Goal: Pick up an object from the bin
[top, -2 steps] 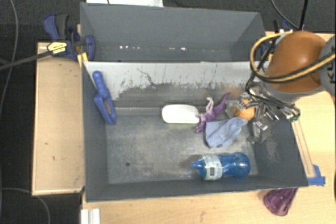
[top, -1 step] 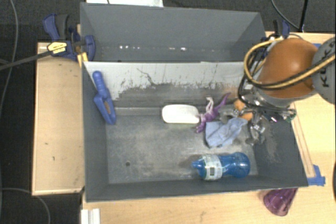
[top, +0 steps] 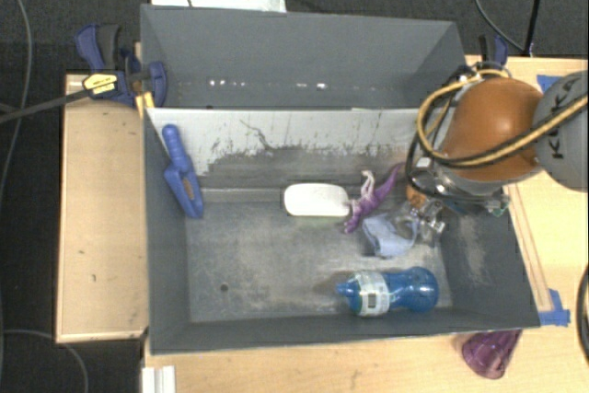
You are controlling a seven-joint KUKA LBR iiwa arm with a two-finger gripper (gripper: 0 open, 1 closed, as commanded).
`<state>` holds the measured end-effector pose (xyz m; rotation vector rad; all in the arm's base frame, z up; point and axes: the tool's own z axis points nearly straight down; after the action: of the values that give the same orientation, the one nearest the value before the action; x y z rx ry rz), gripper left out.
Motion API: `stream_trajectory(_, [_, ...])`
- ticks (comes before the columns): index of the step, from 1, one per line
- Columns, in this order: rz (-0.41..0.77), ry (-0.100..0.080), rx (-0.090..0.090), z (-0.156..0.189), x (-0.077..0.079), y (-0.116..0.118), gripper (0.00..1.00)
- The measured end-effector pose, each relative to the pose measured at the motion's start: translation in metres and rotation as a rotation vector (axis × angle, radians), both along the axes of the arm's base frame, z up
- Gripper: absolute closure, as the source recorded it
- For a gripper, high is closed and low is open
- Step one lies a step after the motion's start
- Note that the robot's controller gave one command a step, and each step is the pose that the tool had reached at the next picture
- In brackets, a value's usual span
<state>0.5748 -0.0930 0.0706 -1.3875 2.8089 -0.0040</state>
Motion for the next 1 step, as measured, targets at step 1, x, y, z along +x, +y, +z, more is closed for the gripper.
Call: stream_trajectory(1, [0.0, 0.0, 0.0, 0.0, 0.0, 0.0, 1.0])
